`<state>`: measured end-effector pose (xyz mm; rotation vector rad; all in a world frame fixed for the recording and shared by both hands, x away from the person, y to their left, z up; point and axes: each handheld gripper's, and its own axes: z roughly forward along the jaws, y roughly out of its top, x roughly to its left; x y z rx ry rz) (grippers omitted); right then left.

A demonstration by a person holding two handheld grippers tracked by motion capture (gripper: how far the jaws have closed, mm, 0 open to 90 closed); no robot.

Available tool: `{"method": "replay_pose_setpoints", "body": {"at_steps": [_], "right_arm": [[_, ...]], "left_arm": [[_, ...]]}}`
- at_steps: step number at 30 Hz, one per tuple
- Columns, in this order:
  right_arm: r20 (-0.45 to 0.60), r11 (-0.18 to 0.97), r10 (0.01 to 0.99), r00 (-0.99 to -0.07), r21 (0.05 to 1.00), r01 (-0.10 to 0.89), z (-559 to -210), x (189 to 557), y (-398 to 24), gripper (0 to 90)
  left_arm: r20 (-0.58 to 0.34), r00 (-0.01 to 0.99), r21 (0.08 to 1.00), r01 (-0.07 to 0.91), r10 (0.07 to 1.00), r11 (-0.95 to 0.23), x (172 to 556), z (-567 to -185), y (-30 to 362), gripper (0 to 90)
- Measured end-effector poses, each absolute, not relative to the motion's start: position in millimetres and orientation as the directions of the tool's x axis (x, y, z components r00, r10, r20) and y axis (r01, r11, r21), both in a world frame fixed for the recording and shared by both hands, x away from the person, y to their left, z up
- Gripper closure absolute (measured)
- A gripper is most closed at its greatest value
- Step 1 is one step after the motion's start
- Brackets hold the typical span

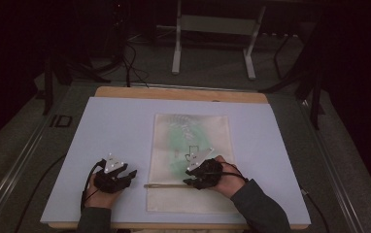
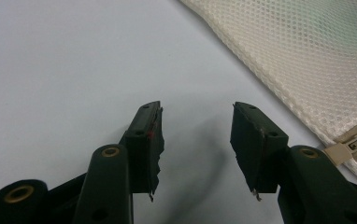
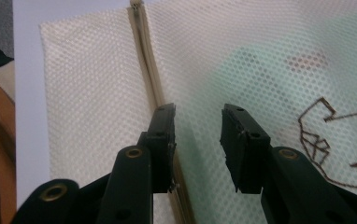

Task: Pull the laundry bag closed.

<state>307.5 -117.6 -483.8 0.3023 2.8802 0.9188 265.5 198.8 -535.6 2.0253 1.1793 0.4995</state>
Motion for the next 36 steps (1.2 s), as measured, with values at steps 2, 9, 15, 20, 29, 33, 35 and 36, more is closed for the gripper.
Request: {"method": "replay_pose_setpoints", "body": {"at_steps": [2, 9, 15, 20, 29, 33, 35, 36], "right_arm": [[-0.037, 0.797, 0.214, -0.976, 0.584, 0.153, -484.3, 306.4, -115.1, 65.2], [-0.038, 0.803, 0.193, -0.980, 0.581, 0.136, -483.3, 304.3, -105.9, 65.9], [-0.054, 0.815, 0.162, -0.985, 0.570, 0.103, -482.0, 304.0, -95.6, 66.4], [-0.055, 0.813, 0.151, -0.987, 0.575, 0.092, -479.9, 303.6, -88.0, 66.4], [-0.043, 0.816, 0.130, -0.991, 0.572, 0.082, -479.3, 305.1, -76.2, 68.2], [-0.048, 0.819, 0.119, -0.992, 0.570, 0.071, -478.0, 305.6, -69.1, 68.5], [-0.048, 0.821, 0.112, -0.993, 0.567, 0.065, -477.4, 305.7, -66.4, 70.3], [-0.047, 0.821, 0.104, -0.993, 0.568, 0.059, -477.6, 306.0, -64.6, 70.6]], "left_arm": [[-0.026, 0.507, 0.750, 0.580, 0.861, -0.319, 265.6, -535.8, 198.6, 52.5], [-0.027, 0.507, 0.750, 0.580, 0.861, -0.318, 265.7, -535.8, 198.7, 52.4], [-0.027, 0.511, 0.749, 0.579, 0.859, -0.321, 265.8, -535.8, 198.5, 52.2], [-0.027, 0.510, 0.750, 0.579, 0.860, -0.319, 265.7, -535.7, 198.5, 52.3], [-0.028, 0.512, 0.749, 0.580, 0.859, -0.321, 265.8, -535.9, 198.1, 52.3], [-0.028, 0.511, 0.750, 0.579, 0.859, -0.320, 265.9, -535.8, 198.4, 52.3], [-0.028, 0.512, 0.750, 0.579, 0.858, -0.320, 265.8, -535.7, 198.4, 52.3], [-0.027, 0.513, 0.750, 0.578, 0.858, -0.322, 265.8, -535.6, 198.4, 52.5]]}}
